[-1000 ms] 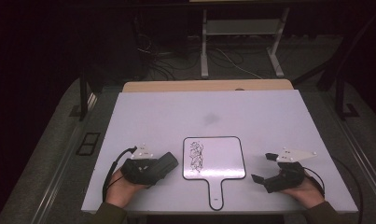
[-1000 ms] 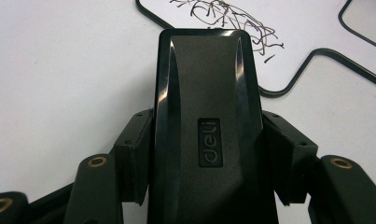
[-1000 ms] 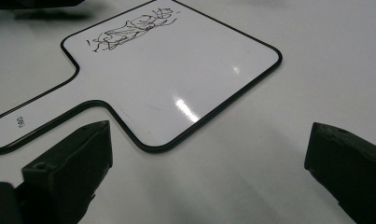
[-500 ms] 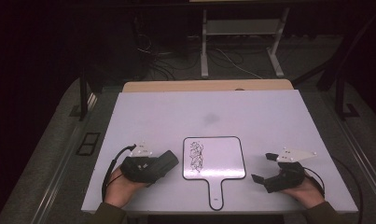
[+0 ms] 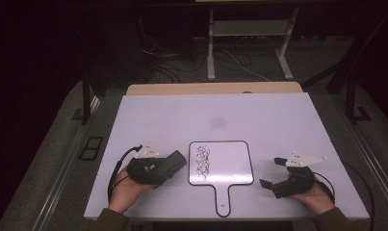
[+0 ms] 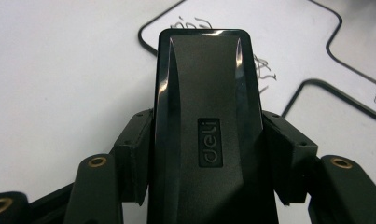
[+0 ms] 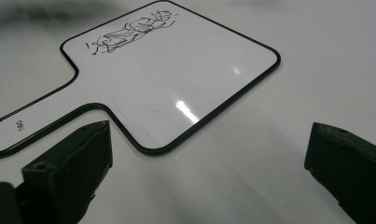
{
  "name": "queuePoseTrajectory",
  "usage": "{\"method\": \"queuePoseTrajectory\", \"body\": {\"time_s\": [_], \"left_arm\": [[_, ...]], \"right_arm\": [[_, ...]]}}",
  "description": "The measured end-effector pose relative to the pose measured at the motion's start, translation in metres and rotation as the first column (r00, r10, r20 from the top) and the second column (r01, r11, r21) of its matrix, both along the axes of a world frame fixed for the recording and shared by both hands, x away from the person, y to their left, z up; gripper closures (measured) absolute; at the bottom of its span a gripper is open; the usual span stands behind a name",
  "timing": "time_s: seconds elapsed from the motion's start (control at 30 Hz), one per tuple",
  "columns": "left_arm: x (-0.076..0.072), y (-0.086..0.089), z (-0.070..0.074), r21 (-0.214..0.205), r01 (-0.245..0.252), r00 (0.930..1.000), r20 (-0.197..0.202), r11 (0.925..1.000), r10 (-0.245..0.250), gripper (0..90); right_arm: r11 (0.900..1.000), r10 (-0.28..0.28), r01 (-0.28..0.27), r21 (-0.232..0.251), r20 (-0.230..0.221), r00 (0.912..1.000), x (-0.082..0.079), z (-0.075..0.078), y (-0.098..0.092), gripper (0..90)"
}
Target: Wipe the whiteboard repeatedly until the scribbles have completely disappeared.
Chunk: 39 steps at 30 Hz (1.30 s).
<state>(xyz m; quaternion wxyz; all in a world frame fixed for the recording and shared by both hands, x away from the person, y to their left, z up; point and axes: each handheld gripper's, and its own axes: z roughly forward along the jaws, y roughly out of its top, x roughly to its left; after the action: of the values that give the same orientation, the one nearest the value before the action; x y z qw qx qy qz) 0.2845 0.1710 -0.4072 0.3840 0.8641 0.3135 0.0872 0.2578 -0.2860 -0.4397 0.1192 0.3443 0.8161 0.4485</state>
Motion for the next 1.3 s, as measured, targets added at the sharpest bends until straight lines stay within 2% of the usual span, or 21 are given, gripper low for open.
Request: {"method": "queuePoseTrajectory", "body": {"time_s": [0.3, 0.43, 0.67, 0.7, 1.07, 1.3], "left_arm": [[0.010, -0.008, 0.004, -0.003, 0.011, 0.9999, -0.002, 0.9999, -0.011, 39.2], [0.014, -0.013, 0.006, 0.011, 0.017, 0.9999, -0.001, 0.9998, -0.017, 39.2], [0.023, -0.016, 0.008, -0.010, 0.021, 0.9998, -0.001, 0.9997, -0.021, 39.2], [0.025, -0.017, 0.008, -0.018, 0.022, 0.9996, -0.015, 0.9996, -0.023, 39.2], [0.036, -0.034, 0.011, 0.030, 0.028, 0.9996, -0.006, 0.9992, -0.028, 39.3], [0.047, -0.047, 0.011, 0.035, 0.048, 0.9988, -0.002, 0.9982, -0.048, 39.4]], "right_arm": [[1.0000, 0.004, -0.004, 0.000, 0.002, 1.0000, -0.001, 0.000, 0.000, 0.0], [1.0000, 0.004, -0.004, 0.004, 0.000, 1.0000, -0.001, 0.000, 0.000, 0.0], [1.0000, 0.003, -0.003, 0.006, 0.000, 1.0000, -0.001, 0.000, 0.000, 0.0], [1.0000, 0.004, -0.004, 0.006, 0.000, 1.0000, -0.001, 0.000, 0.000, 0.0], [1.0000, 0.004, -0.004, 0.008, -0.001, 1.0000, -0.001, 0.000, 0.001, 0.0], [0.9999, 0.003, -0.003, 0.011, -0.002, 1.0000, -0.001, 0.000, 0.001, 0.0]]}}
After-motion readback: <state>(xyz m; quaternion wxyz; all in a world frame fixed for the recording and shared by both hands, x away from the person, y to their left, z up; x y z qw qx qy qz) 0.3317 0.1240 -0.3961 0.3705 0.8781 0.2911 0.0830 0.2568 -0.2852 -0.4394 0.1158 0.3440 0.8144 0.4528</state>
